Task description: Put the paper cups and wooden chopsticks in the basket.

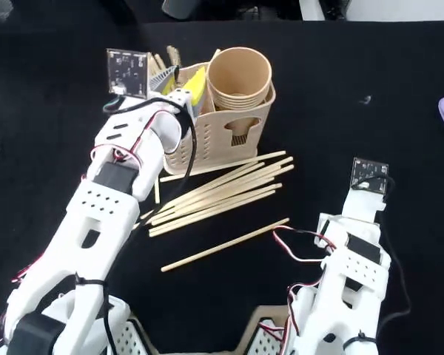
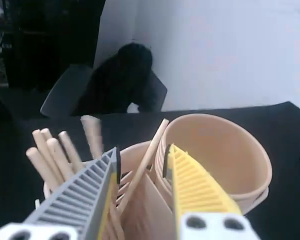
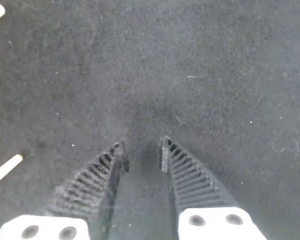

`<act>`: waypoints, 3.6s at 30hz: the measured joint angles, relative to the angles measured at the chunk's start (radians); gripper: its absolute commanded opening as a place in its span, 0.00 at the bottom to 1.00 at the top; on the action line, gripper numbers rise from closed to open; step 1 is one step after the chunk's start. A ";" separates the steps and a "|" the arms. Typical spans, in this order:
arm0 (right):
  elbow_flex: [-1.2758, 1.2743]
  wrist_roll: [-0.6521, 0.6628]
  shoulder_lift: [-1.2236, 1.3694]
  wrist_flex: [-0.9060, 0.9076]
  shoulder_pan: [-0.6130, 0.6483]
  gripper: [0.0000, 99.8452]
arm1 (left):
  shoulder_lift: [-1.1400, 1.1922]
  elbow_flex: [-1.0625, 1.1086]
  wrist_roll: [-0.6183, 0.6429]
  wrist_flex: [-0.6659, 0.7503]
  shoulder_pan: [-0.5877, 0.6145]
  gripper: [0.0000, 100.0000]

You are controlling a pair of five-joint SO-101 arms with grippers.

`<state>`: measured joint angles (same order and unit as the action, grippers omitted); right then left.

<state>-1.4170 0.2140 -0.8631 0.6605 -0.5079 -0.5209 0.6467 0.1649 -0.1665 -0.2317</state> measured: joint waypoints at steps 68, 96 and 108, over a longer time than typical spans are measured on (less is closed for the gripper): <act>0.000 0.000 0.000 0.000 0.000 0.12 | 0.468 0.098 -0.209 -0.483 0.219 0.08; 0.000 0.000 0.000 0.000 0.000 0.12 | 0.180 0.094 -0.463 -1.069 0.413 0.04; 0.000 0.000 0.000 0.000 0.000 0.12 | 0.456 -0.069 -0.463 -1.028 0.419 0.19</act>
<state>-1.4170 0.2140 -0.8631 0.6605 -0.5079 -0.0652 0.5777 -0.2984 -1.1945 0.1872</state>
